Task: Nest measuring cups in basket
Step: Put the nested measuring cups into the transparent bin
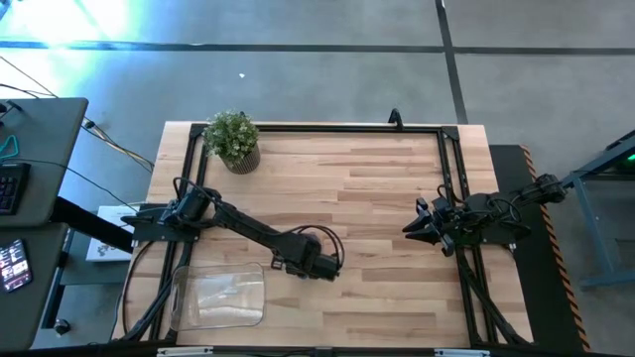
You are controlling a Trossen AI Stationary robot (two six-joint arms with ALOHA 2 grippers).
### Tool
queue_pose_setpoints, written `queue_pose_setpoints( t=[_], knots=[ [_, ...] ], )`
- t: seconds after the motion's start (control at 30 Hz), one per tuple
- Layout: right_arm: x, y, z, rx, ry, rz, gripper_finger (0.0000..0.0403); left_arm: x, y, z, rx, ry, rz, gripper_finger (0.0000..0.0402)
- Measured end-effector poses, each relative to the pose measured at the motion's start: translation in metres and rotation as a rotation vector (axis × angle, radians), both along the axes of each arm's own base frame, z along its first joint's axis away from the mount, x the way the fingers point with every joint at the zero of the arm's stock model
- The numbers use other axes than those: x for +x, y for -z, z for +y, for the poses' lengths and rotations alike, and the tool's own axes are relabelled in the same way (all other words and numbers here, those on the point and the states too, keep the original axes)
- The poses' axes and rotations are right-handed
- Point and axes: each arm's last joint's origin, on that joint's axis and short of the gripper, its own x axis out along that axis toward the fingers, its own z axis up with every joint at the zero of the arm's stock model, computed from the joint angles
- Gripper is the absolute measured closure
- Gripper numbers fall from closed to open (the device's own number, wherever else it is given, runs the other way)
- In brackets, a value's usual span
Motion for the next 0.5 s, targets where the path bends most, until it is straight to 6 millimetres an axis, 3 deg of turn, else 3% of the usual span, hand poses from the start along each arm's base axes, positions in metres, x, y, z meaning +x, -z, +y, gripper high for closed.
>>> queue_pose_setpoints(
  t=[0.5],
  knots=[
    [0.0, 0.0, 0.0, 0.0, 0.0, 0.0, 0.0316, -0.0034, -0.0035, -0.0086, 0.015, 0.176, -0.015, 0.0277]
  ],
)
